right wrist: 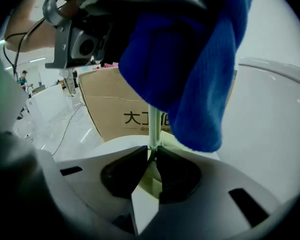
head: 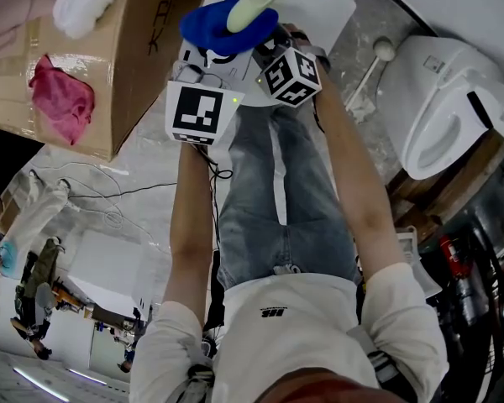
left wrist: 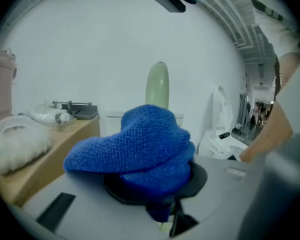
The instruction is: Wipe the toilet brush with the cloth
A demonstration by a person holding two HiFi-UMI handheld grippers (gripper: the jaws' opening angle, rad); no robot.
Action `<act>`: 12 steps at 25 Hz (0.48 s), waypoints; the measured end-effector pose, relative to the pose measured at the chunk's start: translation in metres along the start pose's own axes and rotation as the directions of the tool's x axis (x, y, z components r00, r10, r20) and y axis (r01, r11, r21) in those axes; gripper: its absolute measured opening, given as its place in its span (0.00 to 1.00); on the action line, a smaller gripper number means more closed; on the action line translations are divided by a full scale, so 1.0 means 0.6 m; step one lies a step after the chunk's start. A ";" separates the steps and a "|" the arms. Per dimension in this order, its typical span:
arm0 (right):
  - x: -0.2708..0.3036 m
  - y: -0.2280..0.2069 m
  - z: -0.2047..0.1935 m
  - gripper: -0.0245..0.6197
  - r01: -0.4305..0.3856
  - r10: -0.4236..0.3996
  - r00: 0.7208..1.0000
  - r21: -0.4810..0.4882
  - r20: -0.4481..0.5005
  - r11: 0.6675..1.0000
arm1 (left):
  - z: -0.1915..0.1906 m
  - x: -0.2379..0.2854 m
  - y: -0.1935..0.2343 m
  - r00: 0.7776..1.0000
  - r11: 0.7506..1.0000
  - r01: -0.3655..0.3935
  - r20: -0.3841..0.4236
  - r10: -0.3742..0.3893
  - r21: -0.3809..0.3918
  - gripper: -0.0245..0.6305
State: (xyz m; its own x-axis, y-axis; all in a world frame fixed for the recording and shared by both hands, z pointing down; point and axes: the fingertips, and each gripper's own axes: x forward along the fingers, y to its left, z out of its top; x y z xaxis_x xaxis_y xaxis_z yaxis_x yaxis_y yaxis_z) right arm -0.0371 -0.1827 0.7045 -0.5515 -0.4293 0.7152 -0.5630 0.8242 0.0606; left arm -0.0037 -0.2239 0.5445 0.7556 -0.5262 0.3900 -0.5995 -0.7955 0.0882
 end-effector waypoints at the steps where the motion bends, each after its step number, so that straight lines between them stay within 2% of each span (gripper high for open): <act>1: 0.000 0.000 0.000 0.12 0.001 -0.001 1.000 0.000 -0.002 1.000 | 0.013 -0.003 0.000 1.000 1.000 0.001 0.009 -0.001 0.008 0.18; 12: 0.001 0.001 0.001 0.12 0.009 -0.009 1.000 0.000 -0.013 1.000 | 0.107 -0.025 -0.004 0.993 0.999 -0.016 0.113 0.011 0.039 0.26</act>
State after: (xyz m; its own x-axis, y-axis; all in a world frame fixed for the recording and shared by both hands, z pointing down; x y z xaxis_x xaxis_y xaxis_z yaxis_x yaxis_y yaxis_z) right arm -0.0380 -0.1829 0.7047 -0.5384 -0.4317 0.7237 -0.5678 0.8205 0.0671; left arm 0.0034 -0.2333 0.4798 0.7740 -0.5657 0.2846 -0.6006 -0.7982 0.0467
